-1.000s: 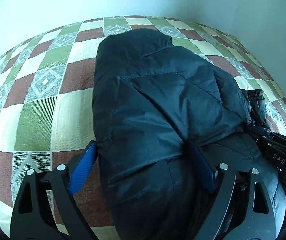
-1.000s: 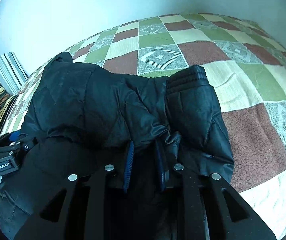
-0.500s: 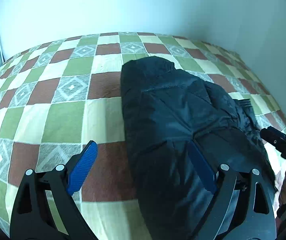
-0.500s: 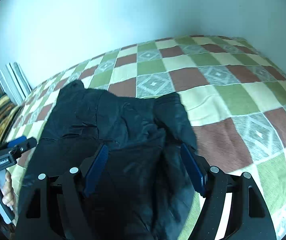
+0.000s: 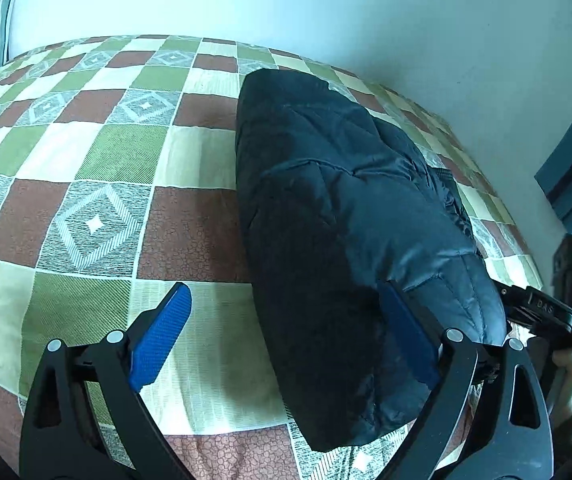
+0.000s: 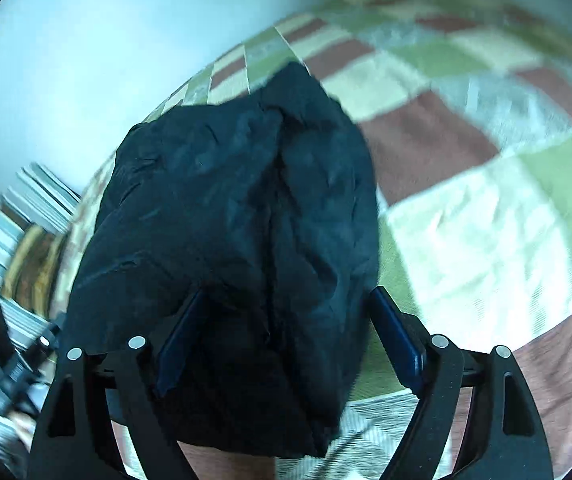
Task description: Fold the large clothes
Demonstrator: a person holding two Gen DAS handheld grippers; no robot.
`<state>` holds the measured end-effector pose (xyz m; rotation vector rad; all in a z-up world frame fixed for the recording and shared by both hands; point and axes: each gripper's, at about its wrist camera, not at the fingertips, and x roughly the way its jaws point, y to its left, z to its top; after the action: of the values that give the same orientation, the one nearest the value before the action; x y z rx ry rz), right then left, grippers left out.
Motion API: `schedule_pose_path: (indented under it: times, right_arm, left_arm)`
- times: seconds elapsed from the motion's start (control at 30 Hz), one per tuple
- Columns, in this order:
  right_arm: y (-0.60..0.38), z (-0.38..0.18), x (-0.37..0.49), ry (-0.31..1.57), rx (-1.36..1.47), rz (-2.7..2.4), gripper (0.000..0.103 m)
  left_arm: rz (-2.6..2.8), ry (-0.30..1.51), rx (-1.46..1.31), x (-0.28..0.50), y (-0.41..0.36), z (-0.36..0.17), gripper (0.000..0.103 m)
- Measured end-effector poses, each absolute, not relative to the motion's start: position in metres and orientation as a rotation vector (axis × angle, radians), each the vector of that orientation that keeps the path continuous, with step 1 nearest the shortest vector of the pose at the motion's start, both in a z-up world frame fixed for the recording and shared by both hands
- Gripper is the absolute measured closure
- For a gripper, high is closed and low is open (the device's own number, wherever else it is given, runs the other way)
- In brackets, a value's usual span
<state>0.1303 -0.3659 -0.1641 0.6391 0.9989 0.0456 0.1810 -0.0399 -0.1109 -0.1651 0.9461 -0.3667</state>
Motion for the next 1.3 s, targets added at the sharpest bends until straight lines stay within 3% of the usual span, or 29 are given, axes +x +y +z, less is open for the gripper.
schedule_pose_path:
  times: [0.17, 0.3, 0.4, 1.13, 1.3]
  right_arm:
    - [-0.355, -0.176, 0.140, 1.010, 0.653, 0.082, 0.022]
    - [-0.347, -0.178, 0.145, 1.001, 0.662, 0.100, 0.041]
    - [-0.341, -0.176, 0.152, 0.997, 0.654, 0.096, 0.047]
    - [-0.333, -0.176, 0.177, 1.006, 0.625, 0.121, 0.047]
    - [-0.339, -0.169, 0.169, 0.990, 0.612, 0.094, 0.039]
  left_arm:
    - [-0.374, 0.938, -0.162, 0.181, -0.042, -0.116, 0.007]
    - [-0.358, 0.924, -0.142, 0.180, -0.047, -0.118, 0.007]
    - [-0.351, 0.918, -0.129, 0.183, -0.049, -0.117, 0.007]
    - [-0.271, 0.915, -0.182, 0.214, -0.021, -0.120, 0.004]
    - [-0.253, 0.902, -0.153, 0.210, -0.023, -0.115, 0.004]
